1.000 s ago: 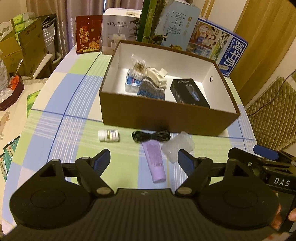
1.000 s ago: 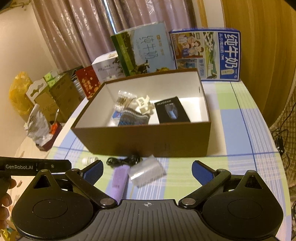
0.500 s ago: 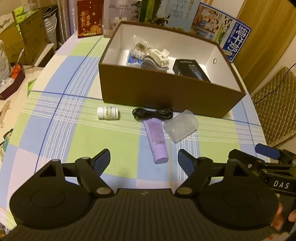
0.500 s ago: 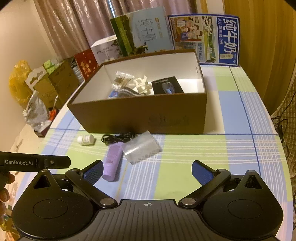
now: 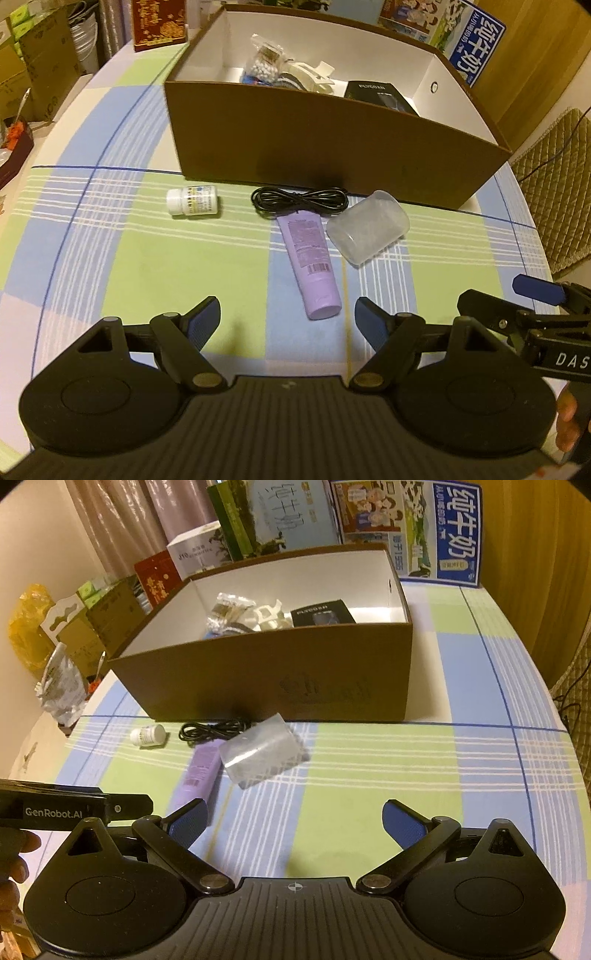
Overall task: Organize objects
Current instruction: 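Grasp the purple ASAKA tube with the left tool while the right tool grasps the clear plastic cup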
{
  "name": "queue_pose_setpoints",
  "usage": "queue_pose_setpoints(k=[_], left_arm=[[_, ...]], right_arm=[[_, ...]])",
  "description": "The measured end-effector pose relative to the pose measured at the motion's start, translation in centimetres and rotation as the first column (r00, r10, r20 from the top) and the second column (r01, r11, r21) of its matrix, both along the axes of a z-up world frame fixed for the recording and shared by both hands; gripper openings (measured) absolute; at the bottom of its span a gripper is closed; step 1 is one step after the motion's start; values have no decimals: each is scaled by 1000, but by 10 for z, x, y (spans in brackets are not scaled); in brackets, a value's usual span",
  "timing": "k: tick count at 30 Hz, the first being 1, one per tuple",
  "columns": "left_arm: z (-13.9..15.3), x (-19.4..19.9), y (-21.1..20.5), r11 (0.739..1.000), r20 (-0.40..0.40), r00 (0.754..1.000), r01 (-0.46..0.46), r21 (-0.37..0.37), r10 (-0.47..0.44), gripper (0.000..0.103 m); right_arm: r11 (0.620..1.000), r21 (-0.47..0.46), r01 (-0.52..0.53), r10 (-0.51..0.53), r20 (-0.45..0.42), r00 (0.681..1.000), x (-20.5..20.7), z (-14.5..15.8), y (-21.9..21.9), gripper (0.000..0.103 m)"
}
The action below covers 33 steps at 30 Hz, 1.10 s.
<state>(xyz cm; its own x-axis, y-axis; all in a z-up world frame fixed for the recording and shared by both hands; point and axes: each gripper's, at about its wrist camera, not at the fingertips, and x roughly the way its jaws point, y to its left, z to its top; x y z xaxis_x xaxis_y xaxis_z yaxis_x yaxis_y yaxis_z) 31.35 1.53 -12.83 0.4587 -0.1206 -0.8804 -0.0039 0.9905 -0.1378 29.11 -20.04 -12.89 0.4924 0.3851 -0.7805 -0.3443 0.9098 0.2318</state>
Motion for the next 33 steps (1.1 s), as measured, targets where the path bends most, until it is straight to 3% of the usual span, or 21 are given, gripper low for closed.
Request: queue_pose_setpoints(k=[13, 21, 33], left_arm=[[-30, 34, -15, 999, -28, 999, 40, 10, -39, 67], [-45, 53, -20, 998, -55, 997, 62, -10, -63, 46], [-54, 69, -24, 997, -31, 996, 83, 3, -83, 32]], right_arm=[[1000, -7, 27, -27, -32, 999, 22, -13, -5, 99], [999, 1, 33, -33, -32, 999, 32, -16, -6, 99], [1000, 0, -16, 16, -22, 1000, 44, -23, 9, 99]])
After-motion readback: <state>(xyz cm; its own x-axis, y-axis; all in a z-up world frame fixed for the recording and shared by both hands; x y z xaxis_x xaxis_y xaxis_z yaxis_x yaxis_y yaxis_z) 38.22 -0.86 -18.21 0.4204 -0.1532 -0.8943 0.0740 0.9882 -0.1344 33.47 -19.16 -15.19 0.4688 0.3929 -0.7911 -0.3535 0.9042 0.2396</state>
